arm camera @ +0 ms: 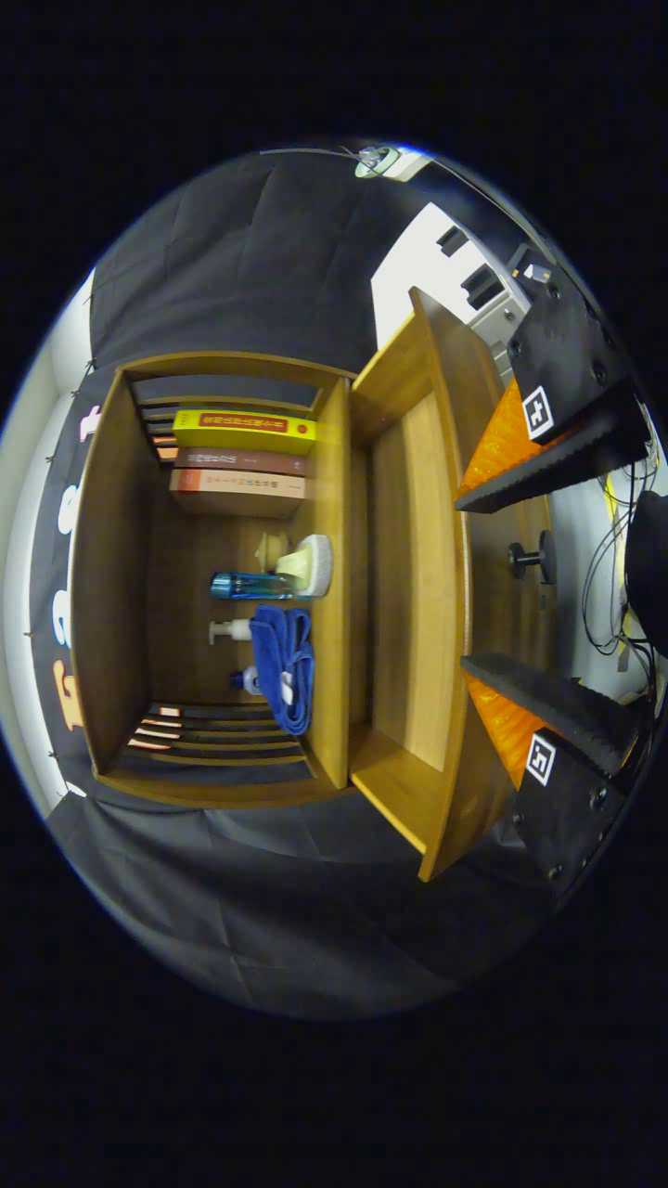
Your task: Pull open the drawer, take out the items inside it, and place them on the countertop above the cabinet.
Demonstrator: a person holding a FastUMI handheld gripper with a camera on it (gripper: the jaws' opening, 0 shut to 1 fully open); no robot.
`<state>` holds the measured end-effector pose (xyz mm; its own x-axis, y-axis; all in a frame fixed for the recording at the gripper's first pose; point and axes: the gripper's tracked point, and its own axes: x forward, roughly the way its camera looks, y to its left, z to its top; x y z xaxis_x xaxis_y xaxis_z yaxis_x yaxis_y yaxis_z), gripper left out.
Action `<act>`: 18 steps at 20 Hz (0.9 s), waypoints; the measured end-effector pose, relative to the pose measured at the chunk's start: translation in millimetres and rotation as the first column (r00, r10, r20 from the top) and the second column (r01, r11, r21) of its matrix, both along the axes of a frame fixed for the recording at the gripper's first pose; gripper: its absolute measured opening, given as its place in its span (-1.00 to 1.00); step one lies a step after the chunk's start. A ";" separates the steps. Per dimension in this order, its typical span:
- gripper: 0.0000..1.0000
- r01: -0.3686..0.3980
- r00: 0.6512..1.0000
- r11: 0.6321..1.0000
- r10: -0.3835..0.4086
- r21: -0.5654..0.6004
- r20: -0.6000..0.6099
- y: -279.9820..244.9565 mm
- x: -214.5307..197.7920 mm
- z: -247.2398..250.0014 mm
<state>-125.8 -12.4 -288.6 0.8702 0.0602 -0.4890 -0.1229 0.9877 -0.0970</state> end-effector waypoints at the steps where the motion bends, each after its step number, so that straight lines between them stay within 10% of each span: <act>1: 0.98 0.004 1.000 1.000 -0.004 -0.001 -0.011 -1.7 0.8 -7.2; 18: 0.92 0.042 0.998 0.998 -0.044 0.046 0.033 7.4 44.3 -31.7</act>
<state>-81.4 -5.0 -320.3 0.8888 0.0437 -0.4563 -0.0774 0.9954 -0.0556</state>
